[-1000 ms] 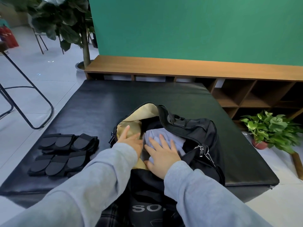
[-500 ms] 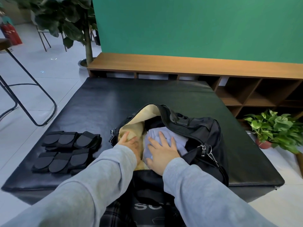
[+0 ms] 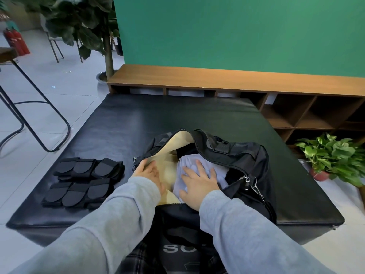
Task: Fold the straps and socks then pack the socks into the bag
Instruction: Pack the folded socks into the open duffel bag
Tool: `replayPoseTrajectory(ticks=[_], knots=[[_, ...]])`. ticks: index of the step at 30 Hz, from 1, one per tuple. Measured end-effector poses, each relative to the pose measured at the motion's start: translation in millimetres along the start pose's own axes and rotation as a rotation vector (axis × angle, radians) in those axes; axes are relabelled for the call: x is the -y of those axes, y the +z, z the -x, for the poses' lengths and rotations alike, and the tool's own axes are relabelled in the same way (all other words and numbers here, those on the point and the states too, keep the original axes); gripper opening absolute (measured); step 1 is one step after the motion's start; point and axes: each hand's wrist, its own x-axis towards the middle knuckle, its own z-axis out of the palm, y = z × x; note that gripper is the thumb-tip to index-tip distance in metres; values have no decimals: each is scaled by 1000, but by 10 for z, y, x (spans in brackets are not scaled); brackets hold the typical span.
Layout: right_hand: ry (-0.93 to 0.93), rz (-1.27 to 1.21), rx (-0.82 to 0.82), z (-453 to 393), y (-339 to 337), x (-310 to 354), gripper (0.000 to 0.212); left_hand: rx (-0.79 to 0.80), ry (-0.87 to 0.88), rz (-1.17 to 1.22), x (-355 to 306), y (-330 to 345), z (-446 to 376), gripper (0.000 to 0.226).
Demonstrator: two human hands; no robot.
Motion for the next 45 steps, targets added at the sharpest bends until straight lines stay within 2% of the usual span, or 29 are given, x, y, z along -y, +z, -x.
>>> replayPoseTrajectory(ticks=[7,8,10,13,16,18,22,26,34,41,43,45], knots=[[1,17,-5,15,11,13,55,-165,1,277,36,193,266,53],[3,20,-6,12,8,16,55,-224,13,306,57,239,304,54],[6,16,-2,4,14,18,56,-505,42,394,79,354,393,62],[20,10,-2,-15,38,18,55,-670,26,578,169,496,526,50],[35,33,-5,-52,48,30,55,-779,-78,618,268,653,579,50],[41,55,-6,-72,57,48,55,-753,-183,574,358,746,606,53],[55,86,-22,-77,87,66,55,-477,-421,662,531,938,626,67],[66,96,-39,-74,96,66,55,-352,-444,712,579,1079,608,62],[73,107,-89,-112,168,59,53,-443,-436,862,552,1178,559,57],[64,93,-86,-96,142,64,53,-447,-335,842,471,1202,566,56],[62,88,-86,-96,140,62,53,-485,-307,880,458,1183,570,53],[57,84,-92,-91,146,55,54,-599,-270,902,441,1185,558,52]])
